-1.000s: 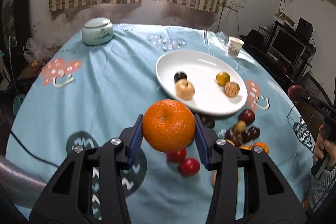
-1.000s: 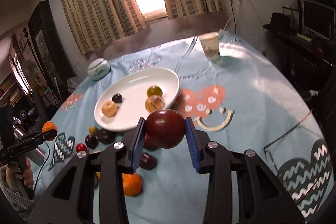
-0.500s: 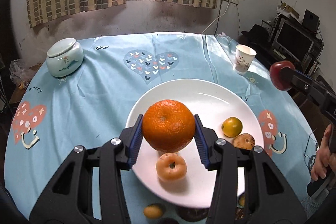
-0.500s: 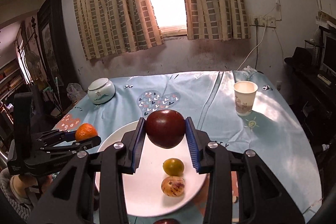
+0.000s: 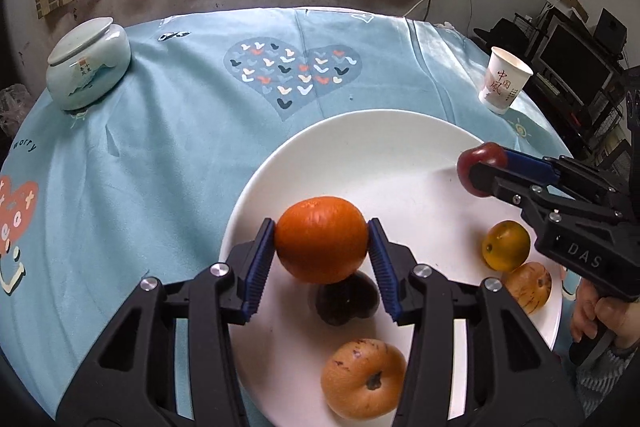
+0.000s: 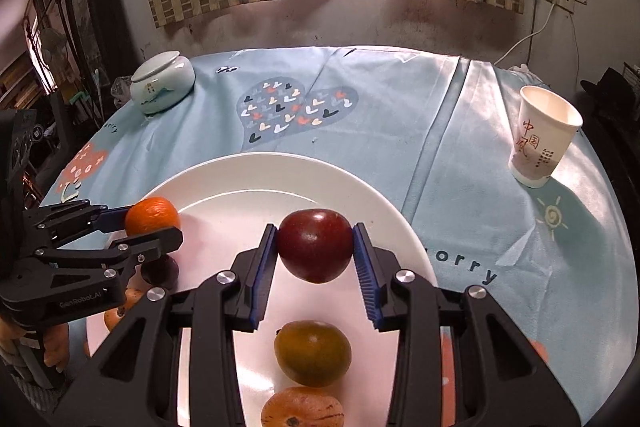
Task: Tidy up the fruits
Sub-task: 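Carry the orange and red plum onto the plate and open both tools, then withdraw both tools from the plate toward the remaining fruits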
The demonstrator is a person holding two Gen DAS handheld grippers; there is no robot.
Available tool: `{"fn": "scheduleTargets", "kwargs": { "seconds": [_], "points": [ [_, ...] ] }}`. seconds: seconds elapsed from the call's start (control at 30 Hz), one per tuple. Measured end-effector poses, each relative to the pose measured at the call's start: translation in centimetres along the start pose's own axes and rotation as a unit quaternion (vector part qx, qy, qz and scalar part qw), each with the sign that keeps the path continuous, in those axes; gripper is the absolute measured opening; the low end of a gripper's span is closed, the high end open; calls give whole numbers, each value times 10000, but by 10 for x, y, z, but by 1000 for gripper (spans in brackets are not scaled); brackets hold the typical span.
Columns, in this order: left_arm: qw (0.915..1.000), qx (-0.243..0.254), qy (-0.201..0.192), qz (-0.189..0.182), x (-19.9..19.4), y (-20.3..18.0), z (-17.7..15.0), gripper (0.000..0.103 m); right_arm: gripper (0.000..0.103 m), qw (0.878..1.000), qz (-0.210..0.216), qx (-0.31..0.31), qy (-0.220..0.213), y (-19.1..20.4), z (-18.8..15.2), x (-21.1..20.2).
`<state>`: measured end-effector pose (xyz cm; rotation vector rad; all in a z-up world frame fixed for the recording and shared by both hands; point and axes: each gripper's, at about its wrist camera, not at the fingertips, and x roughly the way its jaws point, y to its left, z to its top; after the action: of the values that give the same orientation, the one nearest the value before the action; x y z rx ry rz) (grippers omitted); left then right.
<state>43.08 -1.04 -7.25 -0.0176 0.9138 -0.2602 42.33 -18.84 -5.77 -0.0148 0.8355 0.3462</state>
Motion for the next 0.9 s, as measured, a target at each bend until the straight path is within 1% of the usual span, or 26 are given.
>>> {"fn": "scheduleTargets", "kwargs": {
  "seconds": [0.07, 0.17, 0.23, 0.27, 0.3, 0.37, 0.47, 0.53, 0.63, 0.67, 0.7, 0.77, 0.83, 0.9],
  "points": [
    [10000, 23, 8, -19, 1, 0, 1, 51, 39, 9999, 0, -17, 100, 0, -1, 5],
    [10000, -5, -30, -21, 0, 1, 2, 57, 41, 9992, -41, -2, 388, -1, -3, 15],
    [10000, -38, -74, -34, -4, 3, 4, 58, 54, 9995, -95, -8, 308, 0, -4, 13],
    [9999, -55, -119, -32, -7, 3, 5, 58, 64, 9996, -174, -51, 215, 2, -3, 9],
    [9998, -69, -160, -32, -10, 4, 6, 58, 64, 9996, -222, -87, 144, 3, -1, 5],
    [9996, -93, -254, -55, -19, 6, 8, 59, 64, 9997, -184, -79, -127, 3, 3, -10],
    [9991, -122, -414, -54, -36, 8, 13, 59, 64, 9968, -128, 4, -792, 6, 12, -48],
    [9983, -140, -570, -31, -51, 8, 16, 59, 64, 9901, 100, 54, -1396, 14, 17, -89],
    [9966, -134, -818, -17, -82, 4, 18, 62, 67, 9770, 401, 68, -2095, 25, 18, -146],
    [9959, -97, -895, 28, -92, 1, 17, 64, 73, 9741, 464, 83, -2212, 28, 17, -161],
    [9951, -50, -988, 80, -104, -2, 12, 67, 85, 9732, 498, 97, -2242, 32, 15, -172],
    [9940, -7, -1088, 78, -123, -6, -4, 72, 96, 9717, 506, 77, -2305, 39, 3, -190],
    [9941, 10, -1073, 167, -136, -8, -23, 72, 96, 9729, 426, 0, -2273, 46, -10, -200],
    [9941, -52, -1060, 224, -148, -4, -46, 72, 96, 9758, 286, 58, -2166, 49, -25, -206]
  ]
}}
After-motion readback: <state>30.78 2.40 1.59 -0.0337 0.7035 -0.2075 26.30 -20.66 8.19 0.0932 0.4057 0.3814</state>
